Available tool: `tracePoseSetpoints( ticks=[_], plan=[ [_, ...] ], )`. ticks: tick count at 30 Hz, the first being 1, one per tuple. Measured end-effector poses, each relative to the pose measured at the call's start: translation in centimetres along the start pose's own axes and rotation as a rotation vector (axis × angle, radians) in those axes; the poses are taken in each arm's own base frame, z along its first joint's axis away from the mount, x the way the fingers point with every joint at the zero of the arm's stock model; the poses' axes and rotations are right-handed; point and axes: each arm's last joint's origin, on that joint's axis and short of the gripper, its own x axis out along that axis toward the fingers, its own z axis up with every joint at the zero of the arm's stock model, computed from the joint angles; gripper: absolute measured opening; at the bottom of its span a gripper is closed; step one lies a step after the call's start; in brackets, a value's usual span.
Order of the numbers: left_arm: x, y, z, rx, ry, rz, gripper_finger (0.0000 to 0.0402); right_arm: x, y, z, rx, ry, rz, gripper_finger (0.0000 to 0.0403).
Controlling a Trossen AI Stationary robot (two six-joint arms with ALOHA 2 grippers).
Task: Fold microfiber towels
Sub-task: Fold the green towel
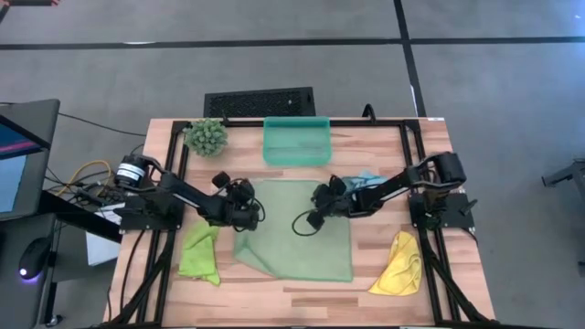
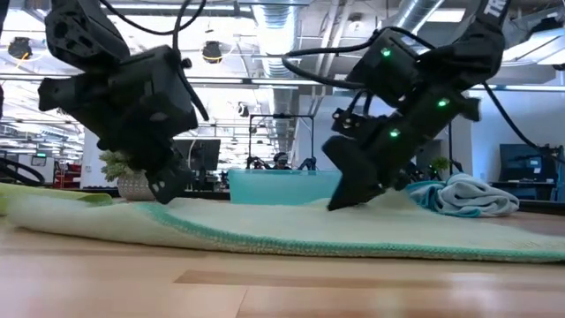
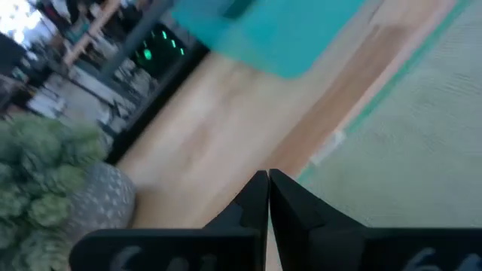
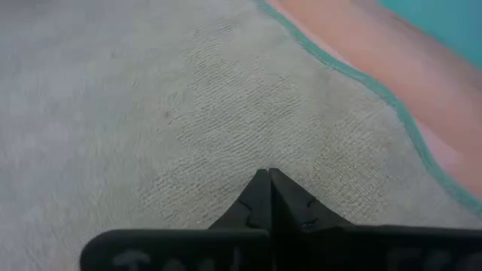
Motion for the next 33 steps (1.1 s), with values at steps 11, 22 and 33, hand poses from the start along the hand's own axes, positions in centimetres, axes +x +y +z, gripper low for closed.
tracePoseSetpoints(
  ticks=[11, 22, 33],
  plan=[
    [-4.6, -1.3, 2.4, 0.111, 0.056, -0.136, 0.0006, -4.3, 2.8, 0.6, -0.171, -0.093, 0.126, 0.0025],
    [-6.0, -1.8, 2.3, 0.186, 0.143, -0.268, 0.0006, -1.5, 5.1, -0.2, -0.245, -0.116, 0.365, 0.0015],
    [-9.5, -3.0, 1.2, 0.288, 0.356, -0.608, 0.0000, 0.4, 4.5, 1.1, -0.253, 0.052, 0.216, 0.0015]
  ],
)
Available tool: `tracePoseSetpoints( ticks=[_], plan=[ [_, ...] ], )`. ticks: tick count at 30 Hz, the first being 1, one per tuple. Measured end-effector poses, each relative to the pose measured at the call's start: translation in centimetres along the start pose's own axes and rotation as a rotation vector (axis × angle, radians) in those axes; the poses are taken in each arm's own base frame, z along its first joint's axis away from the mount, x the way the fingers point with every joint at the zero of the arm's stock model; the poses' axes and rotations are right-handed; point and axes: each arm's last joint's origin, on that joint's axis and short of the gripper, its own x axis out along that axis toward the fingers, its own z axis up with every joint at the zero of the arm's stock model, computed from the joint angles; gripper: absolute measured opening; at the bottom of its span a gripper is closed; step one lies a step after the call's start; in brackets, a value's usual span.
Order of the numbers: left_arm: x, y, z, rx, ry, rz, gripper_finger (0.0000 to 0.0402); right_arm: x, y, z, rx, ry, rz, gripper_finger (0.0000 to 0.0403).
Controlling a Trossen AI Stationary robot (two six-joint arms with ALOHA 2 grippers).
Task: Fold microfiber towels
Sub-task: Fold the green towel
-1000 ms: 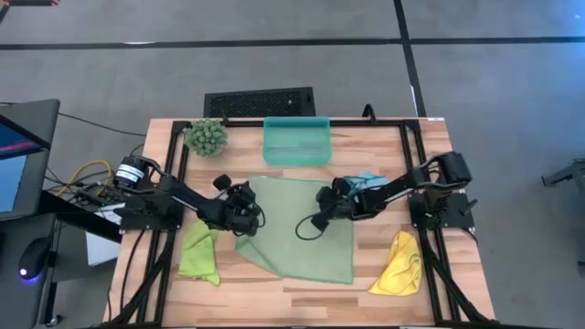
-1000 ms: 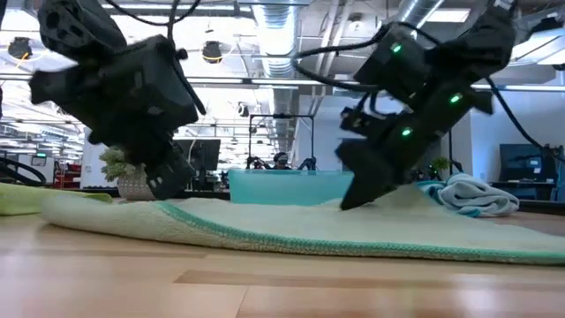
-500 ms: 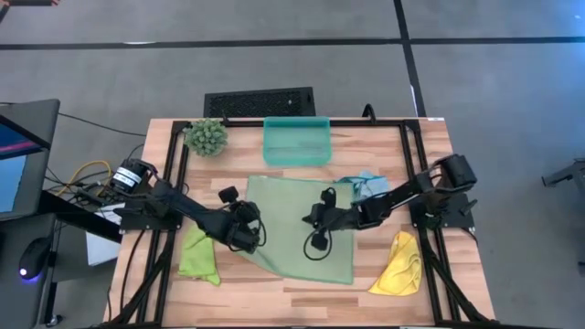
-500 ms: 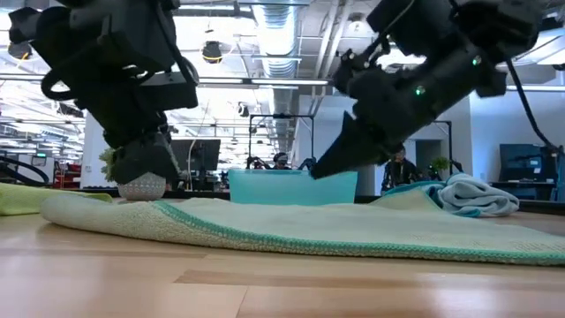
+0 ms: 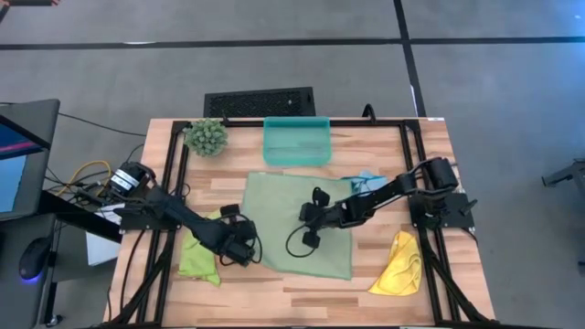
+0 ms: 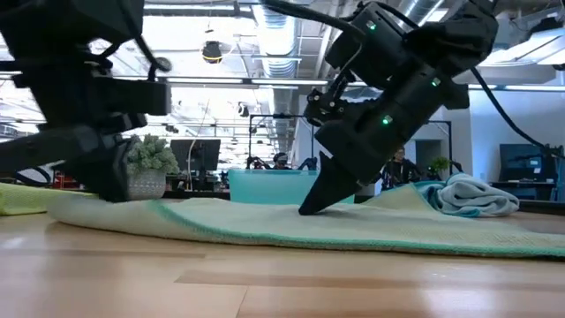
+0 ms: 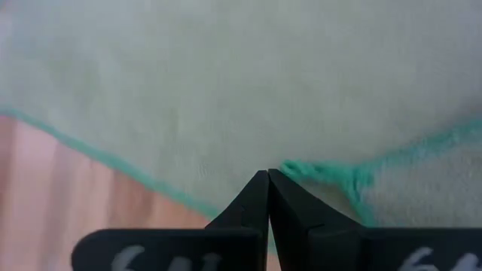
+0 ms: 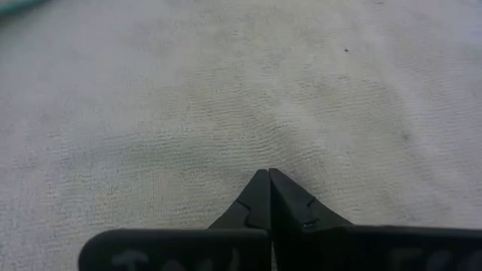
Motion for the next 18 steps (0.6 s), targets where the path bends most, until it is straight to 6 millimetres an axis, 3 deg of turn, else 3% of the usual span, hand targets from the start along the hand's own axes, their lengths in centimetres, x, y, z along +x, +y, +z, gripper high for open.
tracePoseSetpoints(
  ticks=[9, 18],
  plan=[
    [-1.4, -2.1, -1.4, -0.029, -0.020, -0.070, 0.0000, -1.4, -1.6, -0.3, -0.048, 0.086, -0.161, 0.0019],
    [-3.3, -3.2, -0.6, -0.061, -0.271, 0.022, 0.0000, -1.4, -1.2, -0.1, -0.156, 0.064, -0.134, 0.0021]
  ],
)
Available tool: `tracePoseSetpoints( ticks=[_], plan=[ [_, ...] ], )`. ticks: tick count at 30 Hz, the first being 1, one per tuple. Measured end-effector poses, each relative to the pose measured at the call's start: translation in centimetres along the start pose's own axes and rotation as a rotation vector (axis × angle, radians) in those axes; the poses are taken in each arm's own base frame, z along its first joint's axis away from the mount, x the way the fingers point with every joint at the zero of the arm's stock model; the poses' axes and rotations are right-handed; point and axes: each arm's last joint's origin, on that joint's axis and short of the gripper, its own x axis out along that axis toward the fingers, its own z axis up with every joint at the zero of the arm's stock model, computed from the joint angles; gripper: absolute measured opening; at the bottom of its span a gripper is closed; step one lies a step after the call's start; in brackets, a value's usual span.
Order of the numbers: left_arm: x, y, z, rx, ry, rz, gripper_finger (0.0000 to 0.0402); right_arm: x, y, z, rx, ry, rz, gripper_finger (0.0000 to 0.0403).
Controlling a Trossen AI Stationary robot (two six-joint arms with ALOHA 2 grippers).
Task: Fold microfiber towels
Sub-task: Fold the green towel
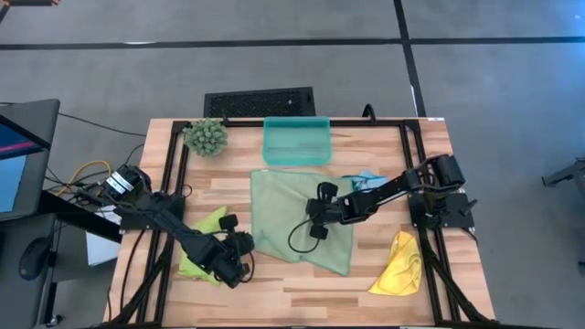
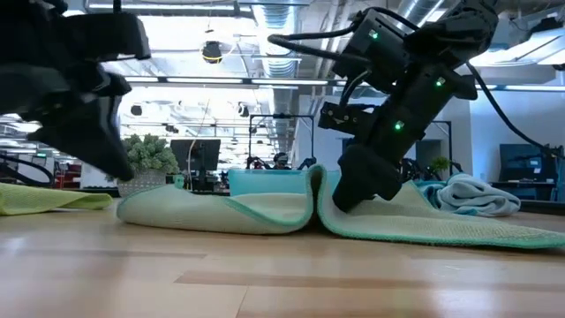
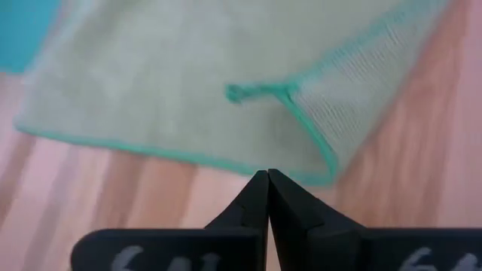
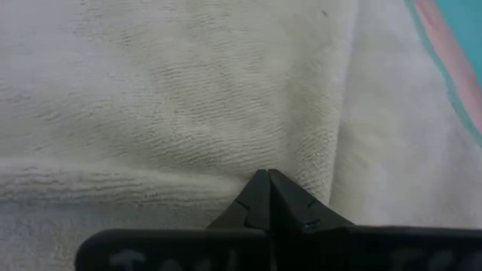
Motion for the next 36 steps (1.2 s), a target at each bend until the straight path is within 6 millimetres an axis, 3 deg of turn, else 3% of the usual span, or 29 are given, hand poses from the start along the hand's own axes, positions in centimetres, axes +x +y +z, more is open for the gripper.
tracePoseSetpoints(
  ticks=[9, 14, 21, 28, 36],
  plan=[
    [2.1, -0.4, -0.5, -0.089, -0.043, -0.170, 0.0000, 0.1, -0.1, 0.4, -0.029, -0.034, 0.016, 0.0017],
    [2.2, -0.9, -0.3, -0.068, -0.067, -0.257, 0.0008, 0.1, -0.1, 0.4, -0.032, -0.038, 0.018, 0.0021],
    [1.5, -1.5, -0.8, 0.018, -0.051, -0.293, 0.0080, 0.3, -0.7, 0.8, -0.049, -0.057, 0.007, 0.0018],
    [1.2, -2.0, -1.3, 0.134, 0.054, -0.458, 0.0166, 0.7, -1.7, 1.2, -0.012, -0.074, 0.037, 0.0021],
    [0.0, -2.2, -1.9, 0.321, 0.111, -0.469, 0.0189, 0.7, -1.6, 1.3, -0.008, -0.083, 0.057, 0.0018]
  ],
)
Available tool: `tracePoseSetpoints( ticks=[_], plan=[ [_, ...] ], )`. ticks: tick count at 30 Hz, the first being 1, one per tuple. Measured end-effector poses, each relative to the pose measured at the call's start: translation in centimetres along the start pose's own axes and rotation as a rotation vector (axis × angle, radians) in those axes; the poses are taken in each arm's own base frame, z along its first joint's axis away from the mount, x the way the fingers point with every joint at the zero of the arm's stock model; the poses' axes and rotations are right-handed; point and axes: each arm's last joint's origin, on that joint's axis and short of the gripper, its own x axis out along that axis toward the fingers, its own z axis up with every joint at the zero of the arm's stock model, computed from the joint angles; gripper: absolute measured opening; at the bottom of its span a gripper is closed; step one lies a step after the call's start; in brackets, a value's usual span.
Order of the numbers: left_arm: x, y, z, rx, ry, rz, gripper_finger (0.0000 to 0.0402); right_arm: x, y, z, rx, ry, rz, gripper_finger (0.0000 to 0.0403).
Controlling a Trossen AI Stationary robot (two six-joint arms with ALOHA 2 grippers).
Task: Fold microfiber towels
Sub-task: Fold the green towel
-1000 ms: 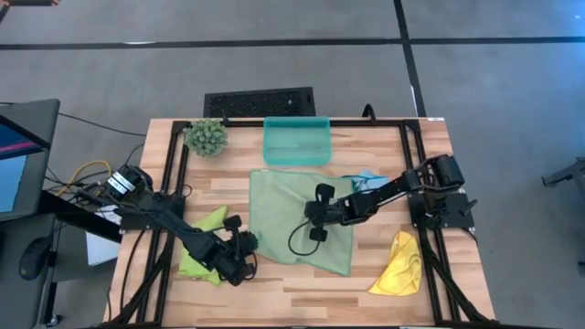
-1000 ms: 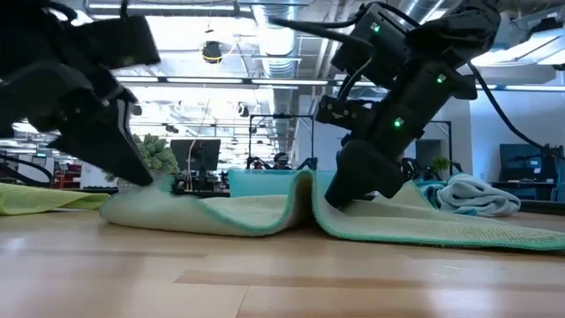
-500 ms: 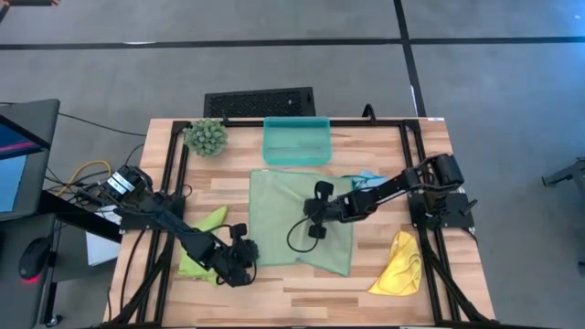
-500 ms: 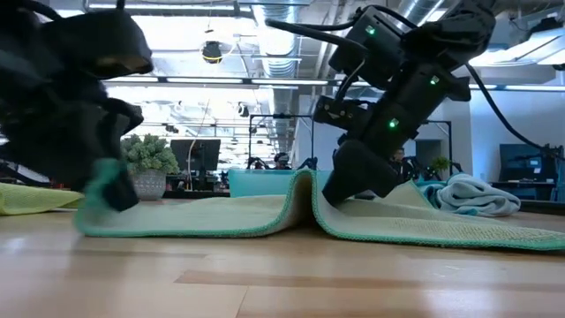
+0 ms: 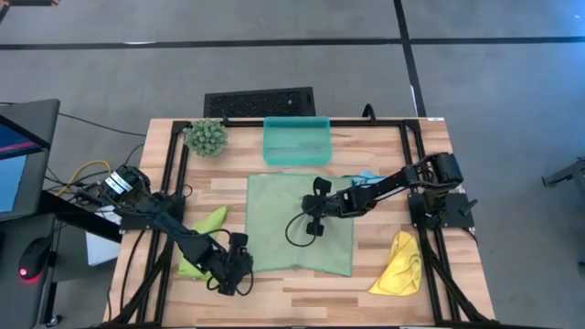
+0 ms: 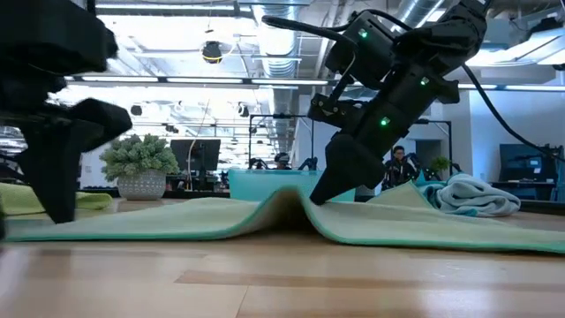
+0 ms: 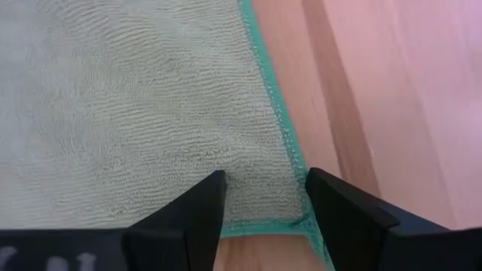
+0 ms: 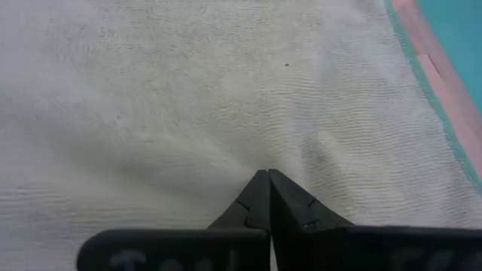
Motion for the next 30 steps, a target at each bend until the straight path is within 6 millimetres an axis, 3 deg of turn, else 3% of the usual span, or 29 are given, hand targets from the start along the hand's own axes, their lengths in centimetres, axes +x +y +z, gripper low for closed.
tracePoseSetpoints(
  ticks=[6, 11, 21, 26, 30],
  plan=[
    [-2.0, -0.9, 1.0, 0.102, 0.094, 0.086, 0.0190, -0.3, 1.0, 0.2, -0.014, -0.030, 0.021, 0.0021],
    [-2.4, -2.1, 0.5, 0.143, 0.098, 0.076, 0.0190, -1.6, 2.3, 0.9, -0.043, -0.079, 0.056, 0.0017],
    [-1.6, -2.7, -0.9, 0.122, 0.080, 0.085, 0.0190, -7.1, 6.0, 1.7, -0.142, -0.144, 0.179, 0.0031],
    [-1.1, -2.8, -1.2, 0.116, 0.110, 0.068, 0.0187, -10.4, 8.0, 0.1, -0.136, -0.017, 0.291, 0.0064],
    [-1.2, -2.7, -1.2, 0.092, 0.116, 0.071, 0.0158, -13.0, 9.6, -1.8, -0.099, 0.107, 0.356, 0.0110]
  ],
)
